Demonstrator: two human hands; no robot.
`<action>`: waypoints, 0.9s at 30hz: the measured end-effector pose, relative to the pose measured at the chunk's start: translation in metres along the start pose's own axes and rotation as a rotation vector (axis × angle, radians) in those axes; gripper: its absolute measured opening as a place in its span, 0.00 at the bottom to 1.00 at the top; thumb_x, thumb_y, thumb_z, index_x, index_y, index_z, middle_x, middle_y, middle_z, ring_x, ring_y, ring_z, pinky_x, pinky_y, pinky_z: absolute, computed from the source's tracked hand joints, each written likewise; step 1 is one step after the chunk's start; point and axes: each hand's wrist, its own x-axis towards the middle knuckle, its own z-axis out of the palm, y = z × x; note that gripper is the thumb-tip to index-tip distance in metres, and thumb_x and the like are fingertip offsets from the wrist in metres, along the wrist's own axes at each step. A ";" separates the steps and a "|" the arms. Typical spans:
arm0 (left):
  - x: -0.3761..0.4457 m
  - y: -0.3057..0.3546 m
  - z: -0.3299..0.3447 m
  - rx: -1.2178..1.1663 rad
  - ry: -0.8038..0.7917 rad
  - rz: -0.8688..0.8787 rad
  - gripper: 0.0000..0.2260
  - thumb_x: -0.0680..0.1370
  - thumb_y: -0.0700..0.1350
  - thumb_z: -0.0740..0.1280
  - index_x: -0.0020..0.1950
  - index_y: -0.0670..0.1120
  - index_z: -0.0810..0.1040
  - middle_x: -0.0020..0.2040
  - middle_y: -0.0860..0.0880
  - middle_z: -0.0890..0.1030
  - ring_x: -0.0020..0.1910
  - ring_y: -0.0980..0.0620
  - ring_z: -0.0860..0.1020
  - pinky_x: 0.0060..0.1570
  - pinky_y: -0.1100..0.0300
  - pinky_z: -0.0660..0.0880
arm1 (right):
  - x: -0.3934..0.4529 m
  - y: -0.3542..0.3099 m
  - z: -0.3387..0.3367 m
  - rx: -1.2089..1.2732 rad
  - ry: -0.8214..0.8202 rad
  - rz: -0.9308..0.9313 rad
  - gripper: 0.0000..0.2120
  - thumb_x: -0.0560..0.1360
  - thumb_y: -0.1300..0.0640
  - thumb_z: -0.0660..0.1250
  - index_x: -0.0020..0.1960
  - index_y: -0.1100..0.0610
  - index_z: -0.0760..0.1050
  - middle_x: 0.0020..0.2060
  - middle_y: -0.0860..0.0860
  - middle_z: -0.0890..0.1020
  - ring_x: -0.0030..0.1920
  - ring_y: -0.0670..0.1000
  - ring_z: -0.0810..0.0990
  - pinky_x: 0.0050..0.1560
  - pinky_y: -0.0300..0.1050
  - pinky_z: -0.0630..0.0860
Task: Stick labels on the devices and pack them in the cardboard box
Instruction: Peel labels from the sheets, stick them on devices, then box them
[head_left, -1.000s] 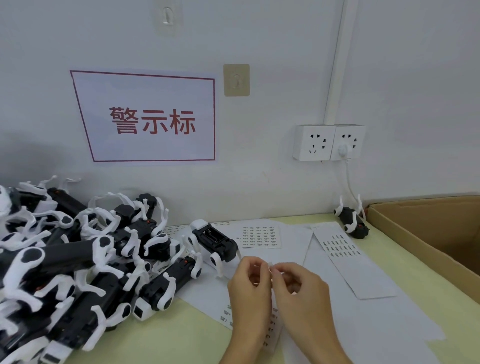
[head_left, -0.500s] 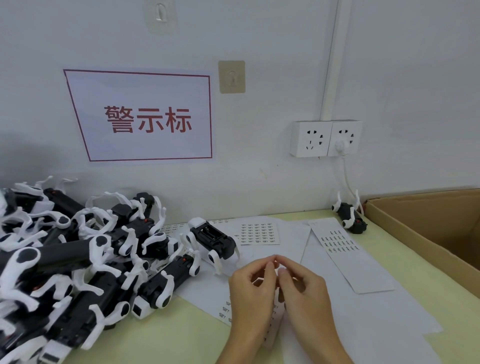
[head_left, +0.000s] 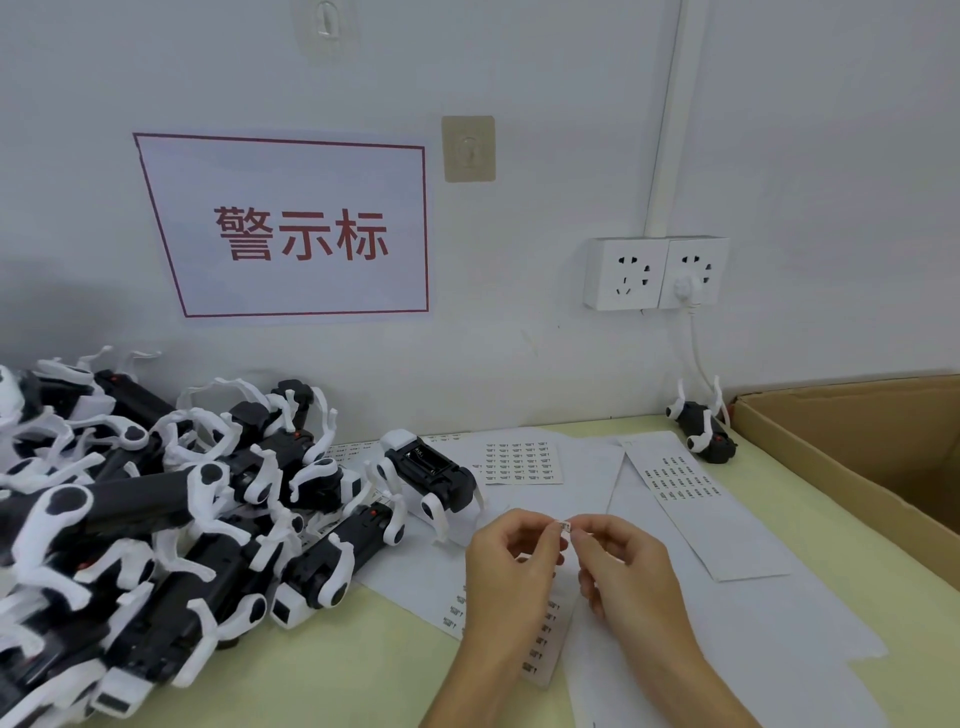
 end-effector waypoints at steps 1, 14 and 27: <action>0.000 -0.001 0.001 0.008 0.006 0.003 0.07 0.78 0.38 0.70 0.41 0.45 0.83 0.38 0.49 0.85 0.38 0.54 0.83 0.42 0.59 0.80 | 0.000 0.001 0.000 -0.042 0.027 -0.027 0.07 0.78 0.61 0.68 0.44 0.53 0.83 0.31 0.46 0.82 0.28 0.45 0.75 0.30 0.36 0.71; 0.000 -0.002 0.001 0.007 0.016 -0.007 0.09 0.77 0.38 0.70 0.40 0.48 0.84 0.37 0.50 0.85 0.38 0.55 0.83 0.41 0.61 0.79 | 0.003 0.004 -0.002 -0.146 0.065 -0.122 0.05 0.75 0.58 0.73 0.41 0.51 0.84 0.35 0.48 0.84 0.35 0.50 0.82 0.37 0.41 0.78; 0.011 0.023 -0.012 -0.158 0.191 0.159 0.17 0.80 0.30 0.59 0.46 0.47 0.83 0.38 0.46 0.84 0.38 0.51 0.81 0.39 0.60 0.79 | 0.011 0.015 -0.005 -0.175 0.177 -0.091 0.05 0.77 0.55 0.70 0.42 0.51 0.80 0.34 0.45 0.81 0.29 0.48 0.79 0.35 0.46 0.79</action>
